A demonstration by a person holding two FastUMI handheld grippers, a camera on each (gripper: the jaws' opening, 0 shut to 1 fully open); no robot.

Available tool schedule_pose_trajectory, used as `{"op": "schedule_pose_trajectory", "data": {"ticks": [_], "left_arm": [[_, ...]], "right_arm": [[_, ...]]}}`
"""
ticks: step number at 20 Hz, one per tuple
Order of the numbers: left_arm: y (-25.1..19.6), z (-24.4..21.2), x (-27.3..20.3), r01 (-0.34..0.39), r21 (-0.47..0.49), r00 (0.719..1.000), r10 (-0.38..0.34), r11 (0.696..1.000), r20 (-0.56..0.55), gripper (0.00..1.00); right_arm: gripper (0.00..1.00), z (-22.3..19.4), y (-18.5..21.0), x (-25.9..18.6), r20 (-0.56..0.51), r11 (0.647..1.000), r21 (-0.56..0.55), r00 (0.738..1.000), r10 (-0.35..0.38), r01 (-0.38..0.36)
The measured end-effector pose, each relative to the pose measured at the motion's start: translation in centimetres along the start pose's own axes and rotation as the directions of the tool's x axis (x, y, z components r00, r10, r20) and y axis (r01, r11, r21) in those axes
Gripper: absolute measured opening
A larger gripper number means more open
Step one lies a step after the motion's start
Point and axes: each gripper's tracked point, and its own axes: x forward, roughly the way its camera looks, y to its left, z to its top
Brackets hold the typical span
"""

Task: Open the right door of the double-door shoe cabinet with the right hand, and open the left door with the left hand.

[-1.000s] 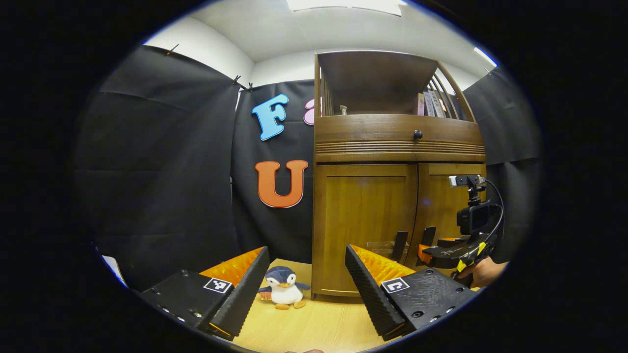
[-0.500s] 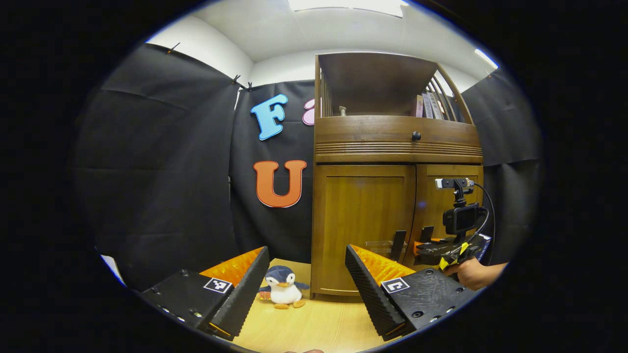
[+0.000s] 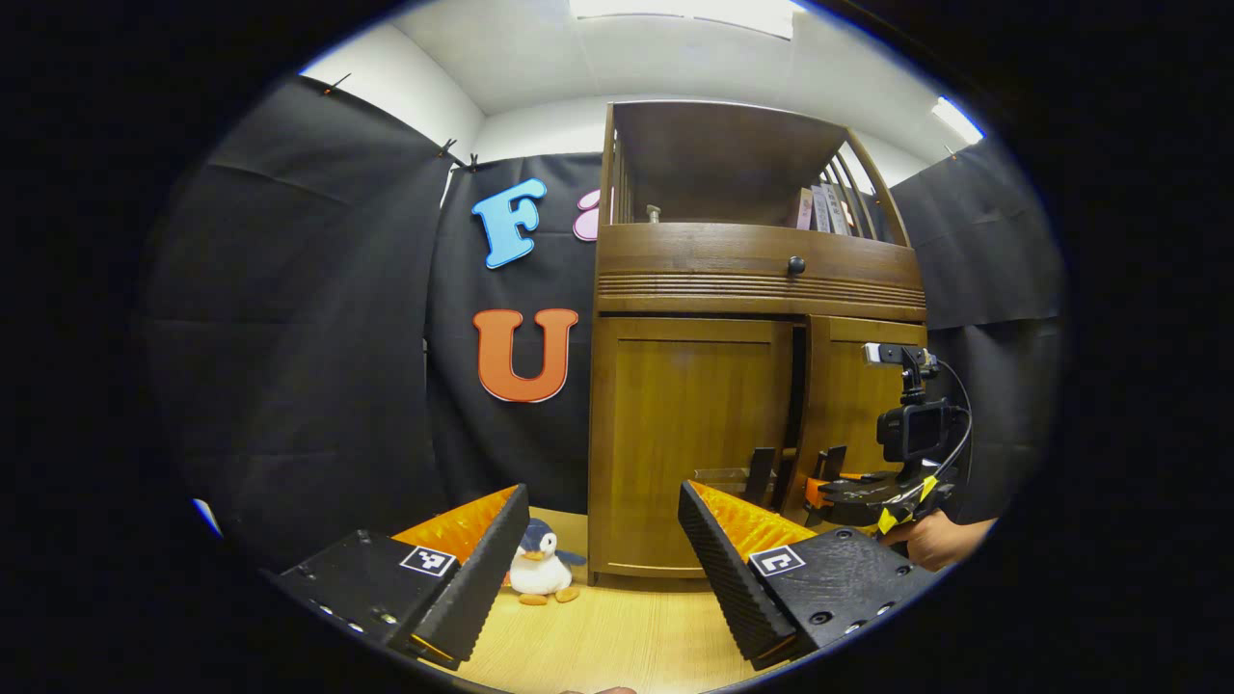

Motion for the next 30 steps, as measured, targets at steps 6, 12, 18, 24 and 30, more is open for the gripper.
{"op": "schedule_pose_trajectory", "data": {"ticks": [6,12,18,24,30], "left_arm": [[-1.4,0.0,0.3,0.044,0.002,0.999,-0.044,0.999,0.004,0.95],[-2.2,0.2,-0.8,0.049,0.006,0.999,-0.049,0.999,0.007,0.95],[-3.2,-0.9,-0.9,0.065,0.001,0.998,-0.065,0.998,-0.009,0.95],[-5.3,-1.3,-0.5,0.102,0.005,0.995,-0.102,0.995,-0.007,0.95],[-7.6,-1.6,-0.2,0.150,0.013,0.989,-0.150,0.989,-0.006,0.95]], "right_arm": [[0.31,-0.9,-0.8,-2.9,0.009,1.000,-0.011,1.000,0.011,-0.010],[0.31,-2.0,-2.4,-6.2,0.025,0.999,-0.041,1.000,0.019,-0.018],[0.31,-3.1,-5.0,-10.0,0.027,0.998,-0.063,1.000,0.008,-0.007],[0.29,-4.0,-8.0,-13.1,0.037,0.996,-0.079,0.999,-0.027,0.030],[0.29,-5.1,-11.9,-15.5,0.029,0.992,-0.079,0.995,-0.100,0.102]]}}
